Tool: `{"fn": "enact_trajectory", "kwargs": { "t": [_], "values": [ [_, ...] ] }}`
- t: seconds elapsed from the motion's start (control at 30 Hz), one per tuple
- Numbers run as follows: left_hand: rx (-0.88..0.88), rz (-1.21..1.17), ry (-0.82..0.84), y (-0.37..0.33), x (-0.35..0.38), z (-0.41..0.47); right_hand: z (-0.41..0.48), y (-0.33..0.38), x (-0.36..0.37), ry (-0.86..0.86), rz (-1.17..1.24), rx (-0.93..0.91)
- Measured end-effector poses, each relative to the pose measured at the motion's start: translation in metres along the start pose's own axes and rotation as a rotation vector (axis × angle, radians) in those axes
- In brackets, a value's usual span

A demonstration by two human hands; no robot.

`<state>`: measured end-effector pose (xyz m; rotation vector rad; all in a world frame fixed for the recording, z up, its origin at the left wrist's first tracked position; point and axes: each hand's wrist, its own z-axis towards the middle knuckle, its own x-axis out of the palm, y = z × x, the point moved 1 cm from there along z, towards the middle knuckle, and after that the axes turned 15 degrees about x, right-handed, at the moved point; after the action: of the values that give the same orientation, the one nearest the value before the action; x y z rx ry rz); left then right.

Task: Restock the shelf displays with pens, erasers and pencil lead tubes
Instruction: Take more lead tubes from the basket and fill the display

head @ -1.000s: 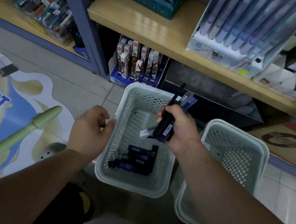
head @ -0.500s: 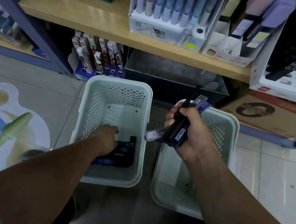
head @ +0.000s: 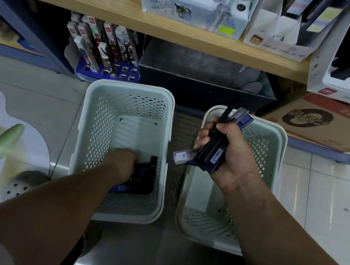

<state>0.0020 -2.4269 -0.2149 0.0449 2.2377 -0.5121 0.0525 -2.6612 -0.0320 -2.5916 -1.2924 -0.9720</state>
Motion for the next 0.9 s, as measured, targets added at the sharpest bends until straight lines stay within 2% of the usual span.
{"fn": "enact_trajectory", "kwargs": {
  "t": [0.17,0.27,0.4,0.43,0.57,0.77,0.9],
  "values": [
    [-0.053,-0.328,-0.168,-0.003,-0.038,-0.018,-0.007,0.000,0.013,0.062,0.045,-0.021],
    [-0.025,-0.556,-0.175,-0.023,-0.083,-0.031,-0.016,-0.004,0.024,0.122,0.079,-0.011],
    [-0.029,-1.336,-0.057,-0.067,-0.139,-0.064,-0.031,-0.012,0.039,0.190,0.103,-0.006],
    [-0.001,-1.455,-0.016,-0.080,-0.150,-0.075,-0.036,-0.013,0.042,0.208,0.110,0.001],
    [0.071,-1.575,-0.023,-0.131,-0.180,-0.120,-0.059,-0.010,0.055,0.282,0.124,-0.008],
    [0.125,-1.696,-0.316,-0.180,-0.211,-0.161,-0.103,0.000,0.073,0.411,0.091,-0.050],
    [0.239,-1.651,-0.394,-0.213,-0.230,-0.179,-0.143,0.013,0.081,0.465,0.096,-0.090]
  ]
}}
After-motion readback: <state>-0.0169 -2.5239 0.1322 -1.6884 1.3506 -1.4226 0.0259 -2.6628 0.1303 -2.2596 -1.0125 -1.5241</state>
